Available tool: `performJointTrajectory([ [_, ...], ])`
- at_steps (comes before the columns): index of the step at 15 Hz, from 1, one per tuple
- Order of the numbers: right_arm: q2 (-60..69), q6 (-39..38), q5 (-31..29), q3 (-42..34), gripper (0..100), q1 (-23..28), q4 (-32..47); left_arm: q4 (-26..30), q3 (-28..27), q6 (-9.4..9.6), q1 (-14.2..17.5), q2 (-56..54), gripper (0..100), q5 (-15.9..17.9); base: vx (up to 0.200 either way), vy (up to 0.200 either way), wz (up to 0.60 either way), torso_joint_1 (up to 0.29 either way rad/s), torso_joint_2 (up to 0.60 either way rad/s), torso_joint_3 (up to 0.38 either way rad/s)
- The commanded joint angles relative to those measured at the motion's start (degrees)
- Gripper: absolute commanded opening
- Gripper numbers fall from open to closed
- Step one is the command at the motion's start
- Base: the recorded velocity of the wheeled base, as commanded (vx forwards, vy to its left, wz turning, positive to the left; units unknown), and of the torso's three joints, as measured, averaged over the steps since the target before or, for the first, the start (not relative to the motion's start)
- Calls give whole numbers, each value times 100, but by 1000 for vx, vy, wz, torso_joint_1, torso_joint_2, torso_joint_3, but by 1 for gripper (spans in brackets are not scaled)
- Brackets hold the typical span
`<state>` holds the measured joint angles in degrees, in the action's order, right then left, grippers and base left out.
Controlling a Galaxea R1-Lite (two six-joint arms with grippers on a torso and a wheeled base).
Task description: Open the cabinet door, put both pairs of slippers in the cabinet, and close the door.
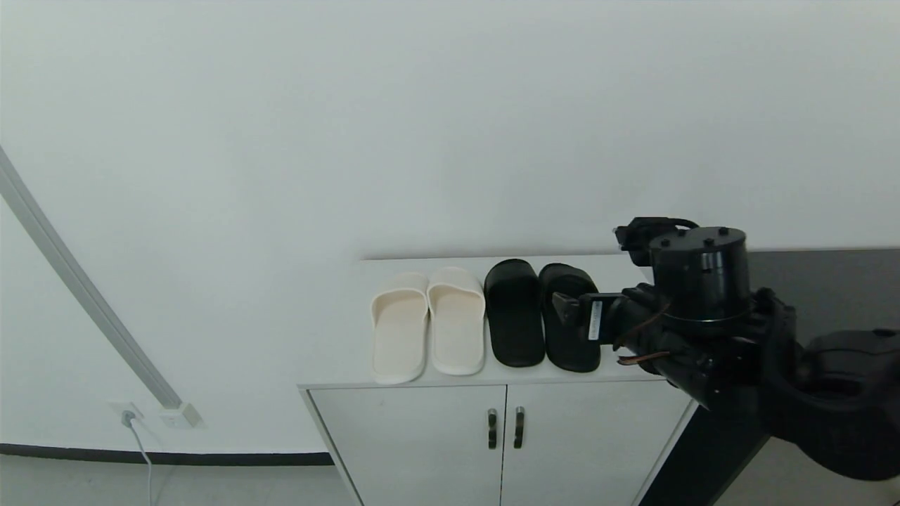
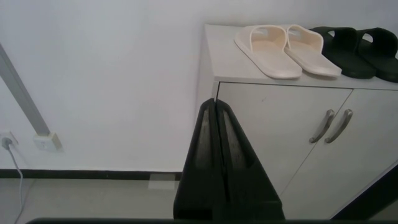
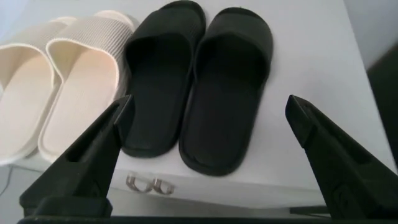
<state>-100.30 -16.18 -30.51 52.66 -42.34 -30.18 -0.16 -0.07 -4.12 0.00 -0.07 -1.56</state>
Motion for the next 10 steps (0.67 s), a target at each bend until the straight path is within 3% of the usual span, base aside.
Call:
performJointTrajectory([
  [1, -666, 1, -60, 455, 100, -46, -31, -2, 7, -1, 0, 7, 0, -2, 0, 0, 0, 0, 0, 0],
  [10, -2309, 18, -297, 1686, 100, 217, -365, -2, -1, -1, 0, 7, 0, -2, 0, 0, 0, 0, 0, 0],
])
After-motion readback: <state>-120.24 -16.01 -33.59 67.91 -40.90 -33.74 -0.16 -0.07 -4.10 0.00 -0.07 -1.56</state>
